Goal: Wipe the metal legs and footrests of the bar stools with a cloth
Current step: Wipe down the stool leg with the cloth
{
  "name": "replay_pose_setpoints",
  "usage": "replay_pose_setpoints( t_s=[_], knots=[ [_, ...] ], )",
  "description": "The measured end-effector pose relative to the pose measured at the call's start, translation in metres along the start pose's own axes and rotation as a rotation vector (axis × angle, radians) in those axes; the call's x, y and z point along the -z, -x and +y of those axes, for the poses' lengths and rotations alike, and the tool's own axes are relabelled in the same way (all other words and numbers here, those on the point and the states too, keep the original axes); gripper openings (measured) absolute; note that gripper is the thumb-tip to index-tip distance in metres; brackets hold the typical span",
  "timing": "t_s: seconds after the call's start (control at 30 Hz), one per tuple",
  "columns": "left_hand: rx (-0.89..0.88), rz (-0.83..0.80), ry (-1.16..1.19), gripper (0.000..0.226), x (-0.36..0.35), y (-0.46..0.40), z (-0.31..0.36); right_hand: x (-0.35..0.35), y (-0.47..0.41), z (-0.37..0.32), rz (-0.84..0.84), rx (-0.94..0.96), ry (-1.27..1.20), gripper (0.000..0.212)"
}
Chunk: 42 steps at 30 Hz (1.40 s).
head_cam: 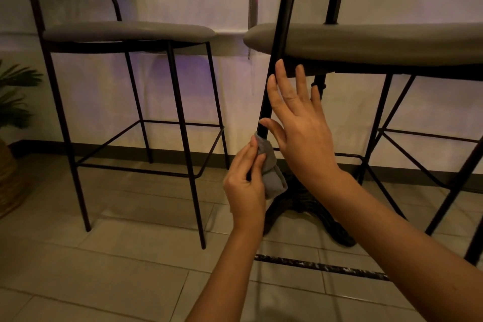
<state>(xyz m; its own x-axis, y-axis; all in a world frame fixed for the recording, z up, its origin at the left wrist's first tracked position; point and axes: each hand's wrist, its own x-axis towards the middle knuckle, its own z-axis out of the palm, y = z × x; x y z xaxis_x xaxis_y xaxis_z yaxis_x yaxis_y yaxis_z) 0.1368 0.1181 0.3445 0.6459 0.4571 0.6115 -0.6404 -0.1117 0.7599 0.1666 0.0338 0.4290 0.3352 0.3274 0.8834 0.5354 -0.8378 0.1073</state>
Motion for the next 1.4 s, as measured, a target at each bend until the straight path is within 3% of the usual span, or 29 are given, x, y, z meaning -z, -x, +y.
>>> replay_pose_setpoints(
  t_s=[0.13,0.37,0.47,0.77,1.1,1.4],
  knots=[
    [-0.045,-0.1,-0.025,0.038,0.012,-0.003,-0.004,0.0,0.0,-0.001,-0.007,-0.009,0.012,0.064],
    [0.138,-0.161,0.06,0.036,0.033,0.015,-0.02,-0.002,0.0,-0.005,-0.01,-0.038,-0.014,0.063],
    [0.165,-0.15,0.062,0.033,0.034,0.015,-0.019,-0.003,0.0,-0.006,-0.003,-0.05,-0.022,0.063],
    [0.016,-0.094,-0.009,0.035,0.019,0.007,-0.013,-0.004,0.002,-0.005,-0.007,-0.059,-0.038,0.064],
    [0.092,-0.083,-0.026,0.041,0.034,0.032,-0.026,-0.004,0.001,-0.007,-0.01,-0.076,-0.046,0.064],
    [0.06,-0.096,-0.015,0.034,0.025,0.016,-0.017,-0.003,0.002,-0.009,-0.015,-0.08,-0.039,0.064]
  ],
)
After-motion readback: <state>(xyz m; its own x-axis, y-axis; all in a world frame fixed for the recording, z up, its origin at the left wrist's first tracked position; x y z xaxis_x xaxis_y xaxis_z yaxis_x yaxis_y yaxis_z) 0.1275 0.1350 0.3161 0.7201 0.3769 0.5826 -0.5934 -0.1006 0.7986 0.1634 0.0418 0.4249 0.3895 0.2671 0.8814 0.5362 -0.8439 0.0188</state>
